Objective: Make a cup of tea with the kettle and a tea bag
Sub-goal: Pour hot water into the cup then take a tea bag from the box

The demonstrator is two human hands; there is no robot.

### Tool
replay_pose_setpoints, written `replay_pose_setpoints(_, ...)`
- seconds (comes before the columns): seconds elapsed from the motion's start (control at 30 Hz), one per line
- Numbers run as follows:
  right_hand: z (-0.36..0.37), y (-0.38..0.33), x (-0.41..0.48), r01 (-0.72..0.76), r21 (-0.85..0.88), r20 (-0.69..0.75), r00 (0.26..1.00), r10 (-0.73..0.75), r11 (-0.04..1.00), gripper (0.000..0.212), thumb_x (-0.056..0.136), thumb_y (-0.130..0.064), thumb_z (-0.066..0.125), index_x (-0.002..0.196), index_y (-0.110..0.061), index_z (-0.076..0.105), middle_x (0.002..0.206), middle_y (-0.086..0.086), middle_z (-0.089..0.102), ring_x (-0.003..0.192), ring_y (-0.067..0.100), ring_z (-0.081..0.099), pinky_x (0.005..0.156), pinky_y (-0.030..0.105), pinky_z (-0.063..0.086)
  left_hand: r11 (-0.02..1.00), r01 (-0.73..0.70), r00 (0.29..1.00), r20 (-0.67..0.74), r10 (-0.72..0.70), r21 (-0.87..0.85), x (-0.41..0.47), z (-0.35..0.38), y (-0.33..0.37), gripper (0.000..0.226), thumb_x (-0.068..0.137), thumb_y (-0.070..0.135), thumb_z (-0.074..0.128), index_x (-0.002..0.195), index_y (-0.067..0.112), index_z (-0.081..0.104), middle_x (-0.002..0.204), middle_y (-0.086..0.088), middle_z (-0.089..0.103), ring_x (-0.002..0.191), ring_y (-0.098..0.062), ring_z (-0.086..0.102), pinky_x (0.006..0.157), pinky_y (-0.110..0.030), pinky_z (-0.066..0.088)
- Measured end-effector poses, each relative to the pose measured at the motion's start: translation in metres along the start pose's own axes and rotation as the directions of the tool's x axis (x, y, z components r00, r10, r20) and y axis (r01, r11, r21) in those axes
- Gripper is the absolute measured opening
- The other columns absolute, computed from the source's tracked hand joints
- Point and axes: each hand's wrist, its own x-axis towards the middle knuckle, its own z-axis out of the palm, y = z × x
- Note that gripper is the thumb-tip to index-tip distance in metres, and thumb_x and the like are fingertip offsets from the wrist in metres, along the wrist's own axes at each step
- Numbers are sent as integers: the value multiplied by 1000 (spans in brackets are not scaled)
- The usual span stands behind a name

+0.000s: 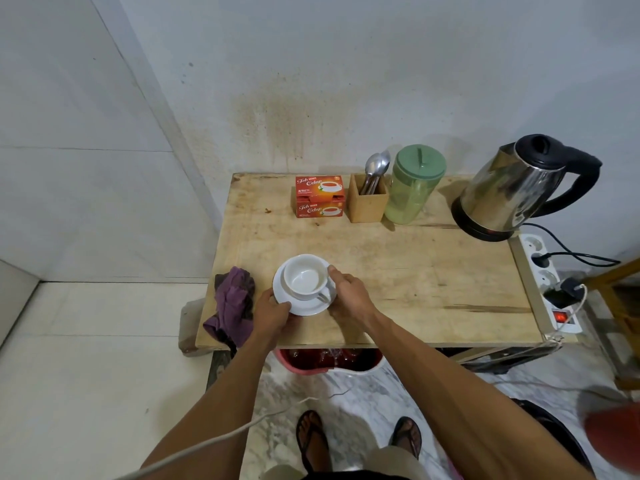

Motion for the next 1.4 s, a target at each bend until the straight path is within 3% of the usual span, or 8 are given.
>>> replay_pose_setpoints(0.13,1,3,10,-22,-42,-57,998,20,999,51,93,-53,54,109,-6,65,105,11,71,92,27,69,84,44,59,999,16,1000,-13,-16,-37,3,7,1,31,78,3,61,92,30,60,103,-6,68,94,-30,67,80,-50,59)
replay_pose_setpoints(0.23,-14,2,13,-5,-39,-128,992,0,999,50,92,-51,56,111,-6,65,108,9,70,95,24,67,83,39,55,999,-10,1000,16,11,-37,-1,21,9,33,78,5,61,104,25,59,106,-8,68,92,-28,67,62,-36,59)
replay_pose_setpoints(0.37,-53,1,13,-3,-20,-215,977,-2,1000,42,93,-49,58,104,-9,64,101,6,68,95,24,65,86,39,53,993,-44,992,117,56,-105,-13,57,30,34,80,-9,58,89,24,64,89,1,67,80,-21,67,46,-22,52)
replay_pose_setpoints(0.53,-105,7,16,-8,-24,-301,954,1,1000,41,89,-53,60,88,-13,66,95,7,70,92,27,67,91,48,54,979,84,981,188,-49,-184,-15,108,35,40,86,-8,56,123,7,55,114,-17,59,98,-38,65,50,-28,58)
replay_pose_setpoints(0.7,-142,15,18,-41,-57,-342,939,19,998,45,93,-52,57,99,-8,67,98,9,67,94,26,64,93,44,52,977,126,963,258,-78,-174,-18,147,36,34,88,-8,54,112,17,54,114,-17,59,104,-40,62,61,-36,58)
replay_pose_setpoints(0.83,-152,19,19,-36,-60,-321,947,15,998,45,93,-52,56,103,-9,67,101,8,68,93,25,63,89,39,51,991,48,958,287,-11,-123,-24,153,37,35,85,-8,54,93,26,61,97,-3,66,89,-24,66,58,-30,58)
replay_pose_setpoints(1.23,-160,27,11,3,-75,-249,968,-21,997,43,95,-53,51,107,-14,62,102,1,65,96,20,60,84,34,46,995,-70,975,217,54,67,-24,156,23,27,86,8,55,98,32,60,101,-2,70,91,-30,69,78,-52,59)
replay_pose_setpoints(1.4,-164,37,6,25,-125,-389,918,-72,992,41,102,-42,37,121,-16,61,122,5,63,104,21,54,91,38,42,891,-266,961,26,276,369,-26,147,14,27,98,21,48,120,11,59,104,-3,64,94,-24,60,77,-31,42)
